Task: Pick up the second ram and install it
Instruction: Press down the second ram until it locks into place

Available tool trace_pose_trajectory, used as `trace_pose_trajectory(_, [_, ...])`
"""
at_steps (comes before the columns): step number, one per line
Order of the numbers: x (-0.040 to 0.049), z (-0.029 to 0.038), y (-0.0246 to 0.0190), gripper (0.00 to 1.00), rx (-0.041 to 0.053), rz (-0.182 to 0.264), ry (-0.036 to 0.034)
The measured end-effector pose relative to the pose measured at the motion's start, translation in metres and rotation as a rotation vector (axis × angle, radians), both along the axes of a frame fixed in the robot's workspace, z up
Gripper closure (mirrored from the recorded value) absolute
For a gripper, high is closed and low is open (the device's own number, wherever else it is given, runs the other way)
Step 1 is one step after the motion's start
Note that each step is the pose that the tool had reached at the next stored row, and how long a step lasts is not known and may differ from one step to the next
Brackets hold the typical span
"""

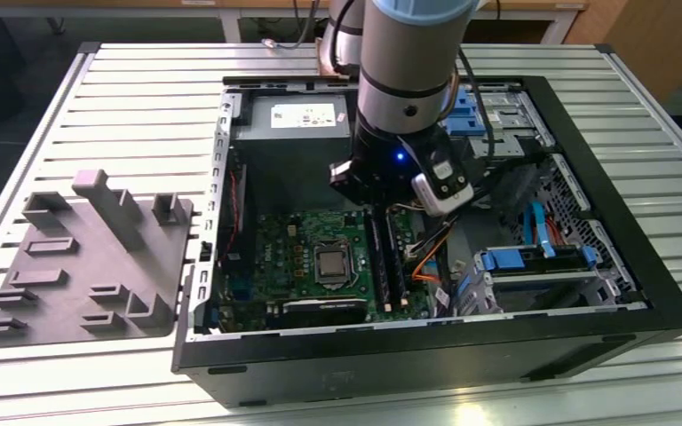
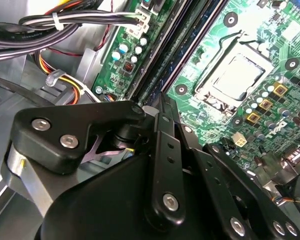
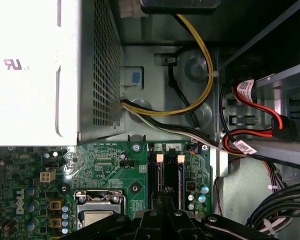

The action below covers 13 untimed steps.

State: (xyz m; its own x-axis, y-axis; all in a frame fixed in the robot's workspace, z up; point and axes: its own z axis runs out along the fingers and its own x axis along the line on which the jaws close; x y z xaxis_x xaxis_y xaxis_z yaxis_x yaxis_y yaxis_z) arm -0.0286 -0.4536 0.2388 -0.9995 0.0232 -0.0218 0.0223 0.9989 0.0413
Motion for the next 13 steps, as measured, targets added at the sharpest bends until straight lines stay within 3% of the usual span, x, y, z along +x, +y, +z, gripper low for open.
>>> trace_pose_trajectory(13, [0.0, 0.0, -0.0051, 0.89, 0.0, 0.0, 0.0])
